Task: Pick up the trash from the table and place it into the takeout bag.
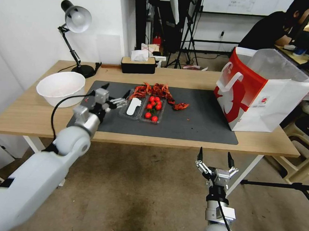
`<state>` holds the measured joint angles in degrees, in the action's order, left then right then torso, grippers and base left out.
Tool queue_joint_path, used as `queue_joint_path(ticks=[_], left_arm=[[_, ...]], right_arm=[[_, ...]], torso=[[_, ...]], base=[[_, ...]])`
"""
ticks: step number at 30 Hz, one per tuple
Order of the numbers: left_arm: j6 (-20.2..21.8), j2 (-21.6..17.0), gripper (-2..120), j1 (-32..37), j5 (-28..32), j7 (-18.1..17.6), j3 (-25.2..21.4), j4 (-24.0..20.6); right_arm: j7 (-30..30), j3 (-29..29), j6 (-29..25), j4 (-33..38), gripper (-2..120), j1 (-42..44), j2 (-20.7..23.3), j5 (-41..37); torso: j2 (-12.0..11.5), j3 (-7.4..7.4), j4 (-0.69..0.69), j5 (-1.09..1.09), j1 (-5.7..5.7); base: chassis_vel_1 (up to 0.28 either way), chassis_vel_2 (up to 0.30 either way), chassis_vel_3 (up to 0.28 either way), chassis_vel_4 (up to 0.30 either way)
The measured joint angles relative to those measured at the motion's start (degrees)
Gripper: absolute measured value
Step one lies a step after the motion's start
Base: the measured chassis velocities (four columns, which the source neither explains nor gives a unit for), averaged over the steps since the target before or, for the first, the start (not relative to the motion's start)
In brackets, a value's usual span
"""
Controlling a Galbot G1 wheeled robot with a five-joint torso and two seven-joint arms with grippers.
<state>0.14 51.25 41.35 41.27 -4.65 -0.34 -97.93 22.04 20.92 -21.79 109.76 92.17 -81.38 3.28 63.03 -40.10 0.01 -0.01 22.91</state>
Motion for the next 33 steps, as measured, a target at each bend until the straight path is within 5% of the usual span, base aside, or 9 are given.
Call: queue_joint_path(ticks=[6,16,33], left_arm=[[-1.80,-1.02,100,11.82,-4.81,-0.89,-8.53,-6.00],[-4.72,3.91,100,27.67,-12.38,-2.06,-18.01,-10.68],[-7.39,6.50,100,37.28,-16.05,-2.06,-24.52,-12.28]], right_arm=[[-0.01,-0.16,0.11,-0.01,100,0.09,0.12,0.12],[0.11,0.12,-0.07,0.43,100,0.66,0.10,0.14],[0.20,0.19,-0.21,0.48,100,0.60,-0.09,0.14]], torso=[[0.00,0.00,-0.01,0.01,0.00],[0.00,0.00,-0.01,0.02,0.01],[0.00,0.00,0.00,0.03,0.01]], base=[[0.000,0.000,0.000,0.000],[0.000,0.000,0.000,0.000],[0.000,0.000,0.000,0.000]])
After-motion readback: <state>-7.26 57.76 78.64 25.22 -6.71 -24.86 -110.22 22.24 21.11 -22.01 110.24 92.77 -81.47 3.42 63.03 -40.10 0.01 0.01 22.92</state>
